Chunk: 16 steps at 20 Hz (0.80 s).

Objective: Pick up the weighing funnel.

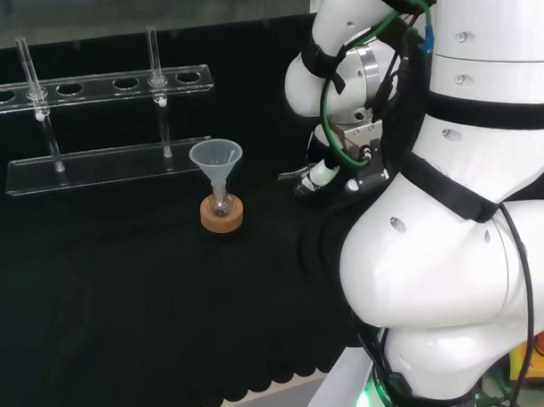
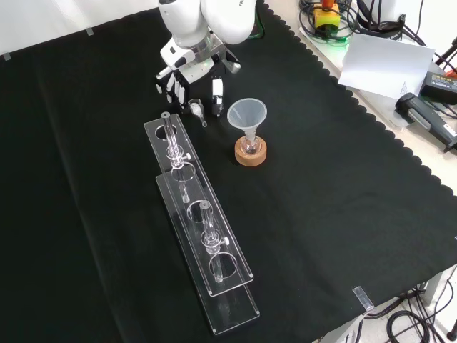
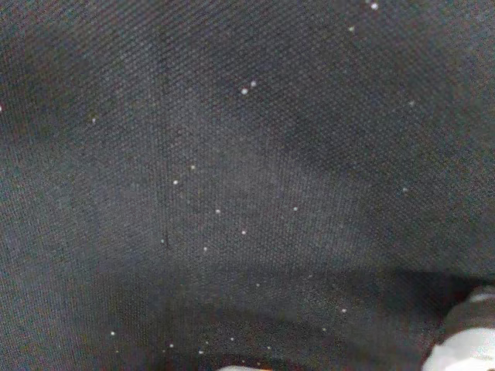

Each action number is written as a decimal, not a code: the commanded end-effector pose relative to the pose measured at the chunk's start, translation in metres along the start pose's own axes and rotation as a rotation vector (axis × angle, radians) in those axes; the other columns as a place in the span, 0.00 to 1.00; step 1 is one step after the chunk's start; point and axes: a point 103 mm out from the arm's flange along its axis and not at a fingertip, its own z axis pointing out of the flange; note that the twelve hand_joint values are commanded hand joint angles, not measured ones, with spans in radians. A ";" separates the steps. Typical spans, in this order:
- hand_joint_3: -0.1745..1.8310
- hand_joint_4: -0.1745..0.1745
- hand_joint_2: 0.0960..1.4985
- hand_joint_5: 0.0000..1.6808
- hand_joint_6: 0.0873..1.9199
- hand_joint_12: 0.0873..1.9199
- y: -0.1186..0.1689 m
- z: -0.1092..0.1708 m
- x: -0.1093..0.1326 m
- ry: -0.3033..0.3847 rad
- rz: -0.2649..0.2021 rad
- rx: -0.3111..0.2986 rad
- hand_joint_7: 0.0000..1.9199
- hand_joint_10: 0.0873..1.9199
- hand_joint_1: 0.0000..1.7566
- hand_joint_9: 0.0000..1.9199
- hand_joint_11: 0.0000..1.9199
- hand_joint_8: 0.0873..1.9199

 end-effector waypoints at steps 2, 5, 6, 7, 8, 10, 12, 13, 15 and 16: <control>0.28 1.00 0.45 0.76 0.15 0.72 0.004 0.001 -0.002 -0.026 -0.010 -0.068 0.70 0.16 0.59 0.45 0.00 0.11; 0.22 1.00 0.52 0.81 0.14 0.77 0.005 -0.003 -0.003 -0.015 -0.009 -0.117 0.77 0.13 0.63 0.51 0.00 0.07; 0.24 1.00 0.50 0.84 0.11 0.78 0.005 -0.006 -0.003 -0.011 -0.011 -0.131 0.80 0.12 0.64 0.53 0.00 0.05; 0.27 1.00 0.47 0.86 0.08 0.80 0.005 -0.008 -0.002 -0.009 -0.017 -0.142 0.82 0.10 0.64 0.56 0.00 0.03; 0.30 1.00 0.44 0.87 0.06 0.81 0.004 -0.011 -0.002 -0.003 -0.021 -0.157 0.84 0.09 0.65 0.57 0.00 0.02; 0.36 1.00 0.40 0.89 0.04 0.82 0.004 -0.017 -0.002 0.018 -0.022 -0.180 0.86 0.08 0.65 0.60 0.00 0.00; 0.38 1.00 0.38 0.90 0.04 0.83 0.005 -0.024 -0.002 0.030 -0.032 -0.195 0.88 0.07 0.65 0.62 0.00 0.00; 0.38 1.00 0.37 0.91 0.03 0.83 0.005 -0.028 -0.002 0.037 -0.039 -0.203 0.88 0.07 0.66 0.62 0.00 0.00; 0.40 1.00 0.36 0.91 0.03 0.83 0.005 -0.036 -0.002 0.040 -0.054 -0.217 0.89 0.06 0.66 0.63 0.00 0.00; 0.40 1.00 0.36 0.91 0.03 0.83 0.006 -0.039 -0.003 0.040 -0.061 -0.223 0.89 0.06 0.66 0.63 0.00 0.00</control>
